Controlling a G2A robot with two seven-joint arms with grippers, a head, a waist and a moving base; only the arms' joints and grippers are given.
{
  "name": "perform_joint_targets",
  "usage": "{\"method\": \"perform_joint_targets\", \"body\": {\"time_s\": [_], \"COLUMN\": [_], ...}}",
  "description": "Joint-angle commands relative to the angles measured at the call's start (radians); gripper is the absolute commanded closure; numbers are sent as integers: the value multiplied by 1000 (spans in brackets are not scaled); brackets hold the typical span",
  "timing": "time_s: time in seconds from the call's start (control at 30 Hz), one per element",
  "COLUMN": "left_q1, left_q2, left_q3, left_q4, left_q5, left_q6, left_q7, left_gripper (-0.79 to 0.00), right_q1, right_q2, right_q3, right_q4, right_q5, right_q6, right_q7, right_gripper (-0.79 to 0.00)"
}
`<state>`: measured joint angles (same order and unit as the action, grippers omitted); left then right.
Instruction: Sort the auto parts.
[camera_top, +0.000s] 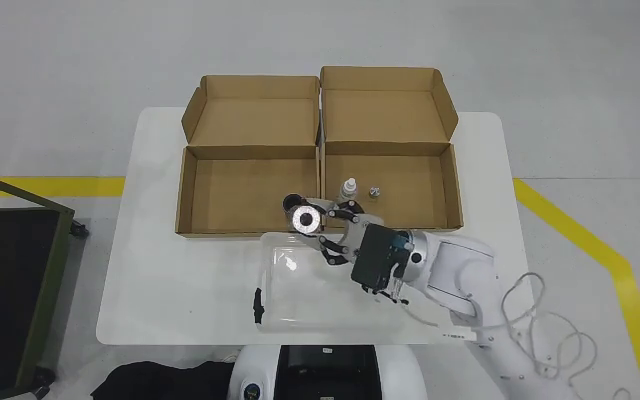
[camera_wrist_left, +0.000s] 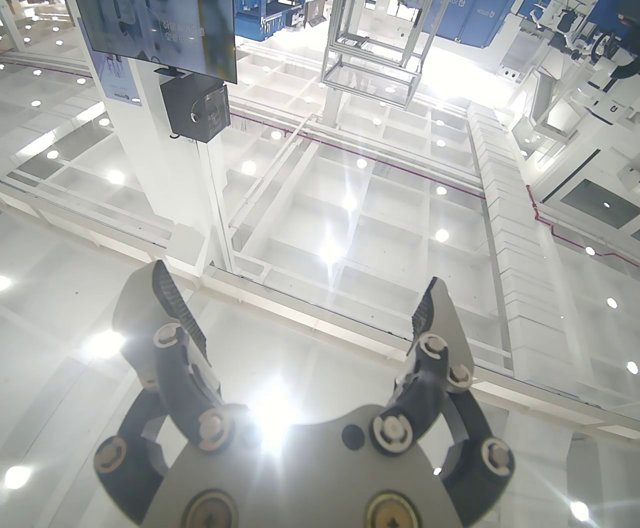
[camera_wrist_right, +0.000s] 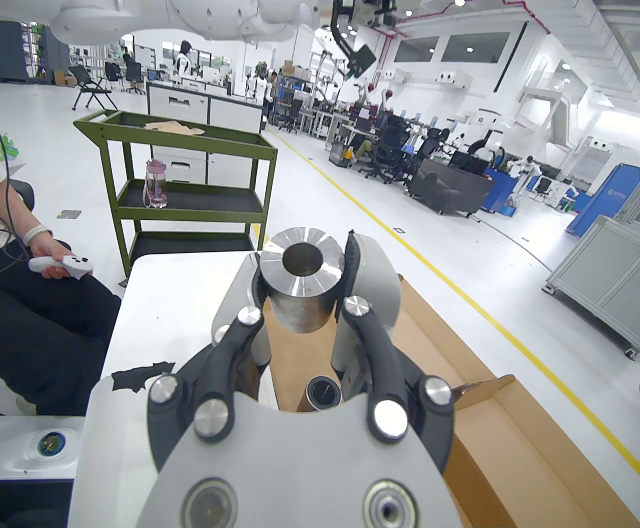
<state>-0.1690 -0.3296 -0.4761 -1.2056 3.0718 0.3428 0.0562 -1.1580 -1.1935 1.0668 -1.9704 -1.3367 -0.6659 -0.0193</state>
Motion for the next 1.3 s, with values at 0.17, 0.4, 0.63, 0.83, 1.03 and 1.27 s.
{"method": "perform_joint_targets", "body": {"time_s": [0.17, 0.4, 0.63, 0.83, 1.03, 1.27], "left_q1": [0, 0, 0, 0, 0, 0], "left_q2": [0, 0, 0, 0, 0, 0], "left_q3": [0, 0, 0, 0, 0, 0], "left_q4": [0, 0, 0, 0, 0, 0], "left_q5": [0, 0, 0, 0, 0, 0], "left_q6": [0, 0, 0, 0, 0, 0], "left_q7": [0, 0, 0, 0, 0, 0], "left_gripper": [-785, -785, -785, -785, -785, -785], "right_q1": [81, 189, 306, 401, 481, 551], "right_q2": [-19, -53, -97, -139, -186, -240], "right_q3": [-96, -204, -301, -369, -437, -505], "right_q4": [83, 226, 363, 459, 579, 691], "right_q5": [-12, 7, 14, 19, 39, 51], "right_q6": [27, 59, 124, 166, 187, 198], "right_q7": [121, 200, 266, 309, 346, 379], "right_gripper": [0, 0, 0, 0, 0, 0]}}
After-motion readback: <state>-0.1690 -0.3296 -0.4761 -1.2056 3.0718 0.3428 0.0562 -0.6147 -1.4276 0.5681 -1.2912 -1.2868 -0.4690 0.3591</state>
